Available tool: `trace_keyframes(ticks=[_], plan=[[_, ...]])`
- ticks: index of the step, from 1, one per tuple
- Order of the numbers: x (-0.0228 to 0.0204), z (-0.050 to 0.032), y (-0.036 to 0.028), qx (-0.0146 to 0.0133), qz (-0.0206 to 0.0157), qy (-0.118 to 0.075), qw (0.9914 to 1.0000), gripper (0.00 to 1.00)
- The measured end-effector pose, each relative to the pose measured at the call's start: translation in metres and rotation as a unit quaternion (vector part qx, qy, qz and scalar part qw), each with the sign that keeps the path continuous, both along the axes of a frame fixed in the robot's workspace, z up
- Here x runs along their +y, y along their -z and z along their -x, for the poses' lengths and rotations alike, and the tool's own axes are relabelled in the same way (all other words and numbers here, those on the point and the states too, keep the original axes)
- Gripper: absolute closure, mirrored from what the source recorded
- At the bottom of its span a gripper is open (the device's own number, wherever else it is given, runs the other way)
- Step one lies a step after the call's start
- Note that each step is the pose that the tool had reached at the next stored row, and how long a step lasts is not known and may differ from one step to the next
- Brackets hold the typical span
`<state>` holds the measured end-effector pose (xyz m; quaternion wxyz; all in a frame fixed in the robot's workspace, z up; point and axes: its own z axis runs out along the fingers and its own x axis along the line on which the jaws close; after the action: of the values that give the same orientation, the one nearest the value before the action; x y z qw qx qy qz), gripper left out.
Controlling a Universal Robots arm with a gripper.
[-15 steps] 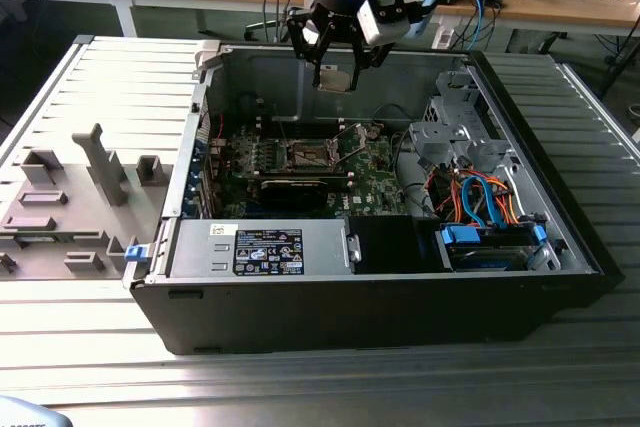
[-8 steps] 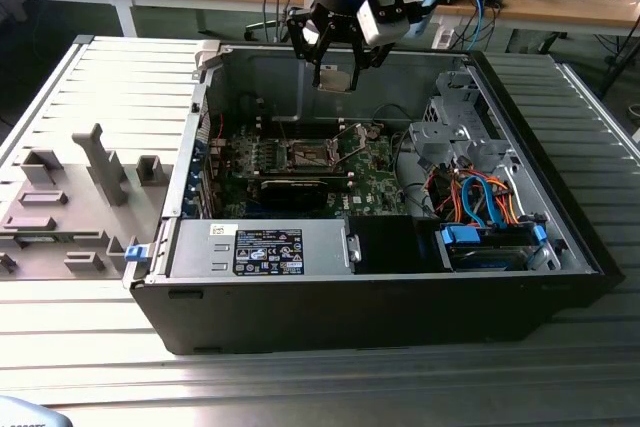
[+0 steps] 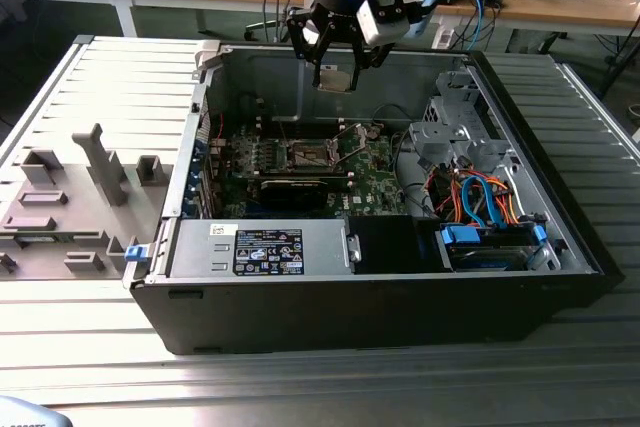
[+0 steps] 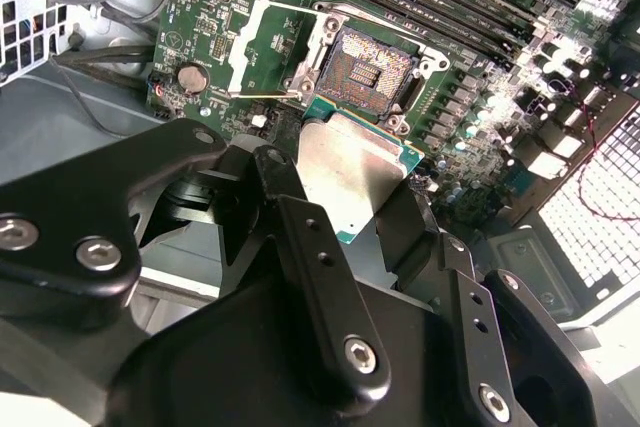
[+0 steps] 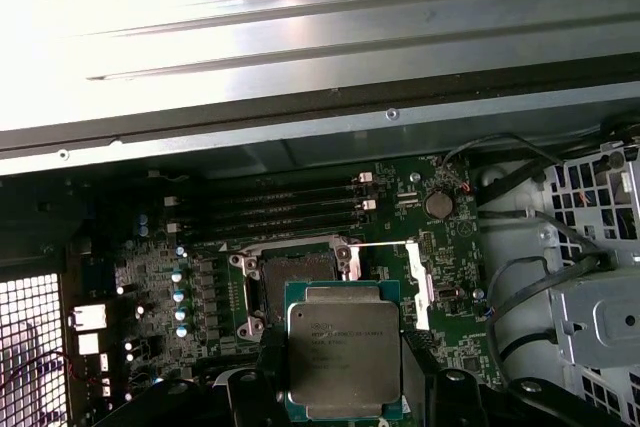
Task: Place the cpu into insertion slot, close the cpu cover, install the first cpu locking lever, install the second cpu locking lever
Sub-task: 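Place the cpu into insertion slot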
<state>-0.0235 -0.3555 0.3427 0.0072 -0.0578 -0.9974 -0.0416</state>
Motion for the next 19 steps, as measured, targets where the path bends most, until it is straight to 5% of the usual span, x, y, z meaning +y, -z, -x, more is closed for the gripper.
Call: trace_keyframes(ticks=[19], plan=[[-0.0001,0.0000,0.0000,0.0000,0.0000,0.005,0.99999,0.45]])
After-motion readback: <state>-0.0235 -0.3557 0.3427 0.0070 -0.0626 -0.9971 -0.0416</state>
